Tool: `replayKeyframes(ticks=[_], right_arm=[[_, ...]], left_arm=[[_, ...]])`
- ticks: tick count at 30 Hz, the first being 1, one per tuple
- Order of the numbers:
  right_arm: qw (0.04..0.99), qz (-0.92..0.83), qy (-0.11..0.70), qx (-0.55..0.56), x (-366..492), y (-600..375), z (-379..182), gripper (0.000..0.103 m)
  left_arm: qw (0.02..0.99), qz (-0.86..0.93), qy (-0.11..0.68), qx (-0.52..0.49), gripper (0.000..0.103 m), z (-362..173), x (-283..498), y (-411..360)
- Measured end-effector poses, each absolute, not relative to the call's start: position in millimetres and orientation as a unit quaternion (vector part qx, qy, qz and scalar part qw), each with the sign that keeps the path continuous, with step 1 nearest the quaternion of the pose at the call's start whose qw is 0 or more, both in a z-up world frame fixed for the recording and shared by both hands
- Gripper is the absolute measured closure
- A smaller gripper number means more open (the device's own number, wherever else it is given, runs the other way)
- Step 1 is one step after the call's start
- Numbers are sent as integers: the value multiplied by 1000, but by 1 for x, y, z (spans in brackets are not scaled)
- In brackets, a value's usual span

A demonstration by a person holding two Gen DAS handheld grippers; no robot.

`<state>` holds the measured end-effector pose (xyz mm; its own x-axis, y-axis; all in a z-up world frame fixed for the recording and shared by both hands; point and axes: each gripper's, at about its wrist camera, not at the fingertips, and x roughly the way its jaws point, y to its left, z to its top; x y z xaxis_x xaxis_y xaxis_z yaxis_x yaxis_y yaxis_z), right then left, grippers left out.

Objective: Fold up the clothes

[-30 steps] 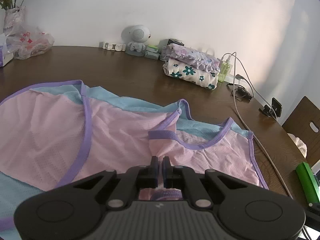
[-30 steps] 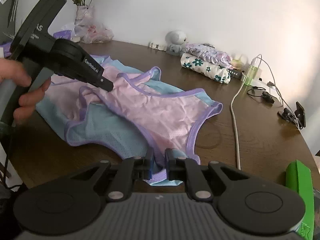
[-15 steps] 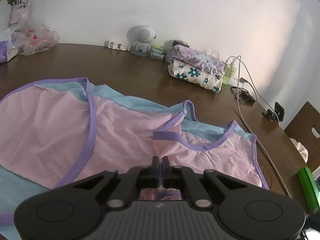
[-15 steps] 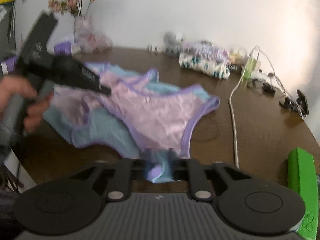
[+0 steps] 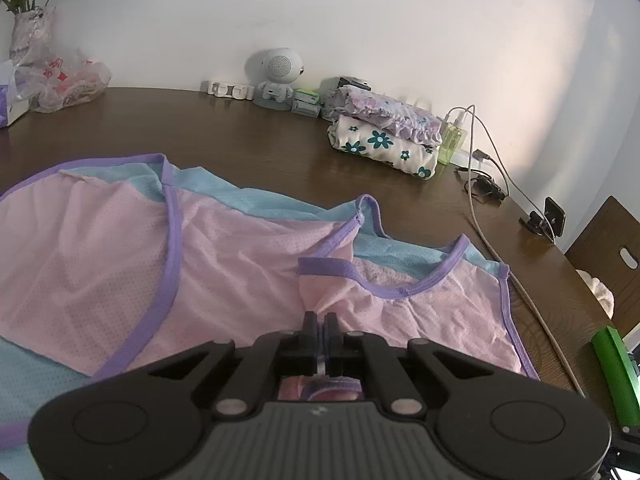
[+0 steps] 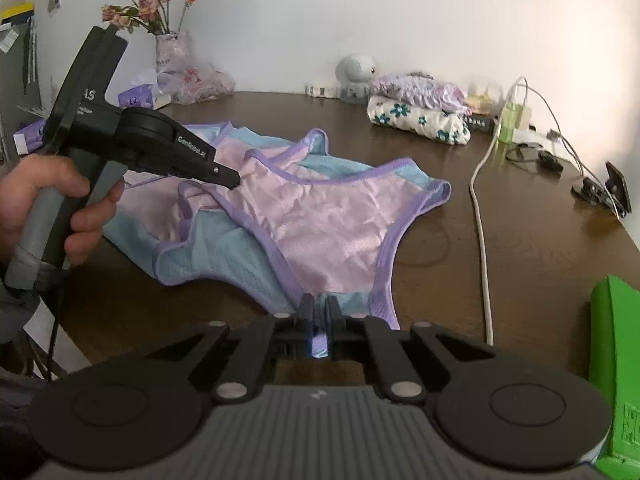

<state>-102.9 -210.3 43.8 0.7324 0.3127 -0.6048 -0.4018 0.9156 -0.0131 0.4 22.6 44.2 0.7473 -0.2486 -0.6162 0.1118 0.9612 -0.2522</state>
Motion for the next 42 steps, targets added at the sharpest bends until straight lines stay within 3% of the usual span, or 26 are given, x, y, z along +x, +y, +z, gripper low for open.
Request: replayKeyframes(ticks=[6, 8, 10, 14, 20, 30, 33, 35, 38, 42], right_arm=[[929, 163, 325, -72, -105, -218, 49, 96], [933, 153, 320, -66, -108, -222, 53, 92], [940, 172, 292, -43, -115, -224, 62, 86], [933, 239, 265, -39, -121, -203, 68, 72], [915, 314, 243, -74, -125, -162, 65, 72], [901, 310, 285, -104, -124, -140, 52, 72], [900, 302, 296, -105, -124, -140, 47, 73], [900, 301, 298, -106, -123, -139, 44, 81], [901, 300, 297, -99, -122, -140, 42, 99], [891, 314, 313, -93, -121, -145, 46, 101]], left_arm=[[936, -133, 313, -86, 92, 67, -29, 51], [938, -145, 304, -82, 77, 75, -38, 60], [940, -156, 296, -64, 72, 82, -51, 75], [944, -150, 294, -10, 70, 81, -85, 124], [943, -133, 305, -28, 68, 63, -114, 178], [939, -190, 287, -7, 66, 43, -118, 176], [933, -201, 299, 15, 70, 38, -111, 176], [931, -209, 298, 24, 86, 36, -110, 177], [931, -215, 293, 33, 99, 34, -111, 180], [933, -216, 287, 19, 102, 34, -116, 187]])
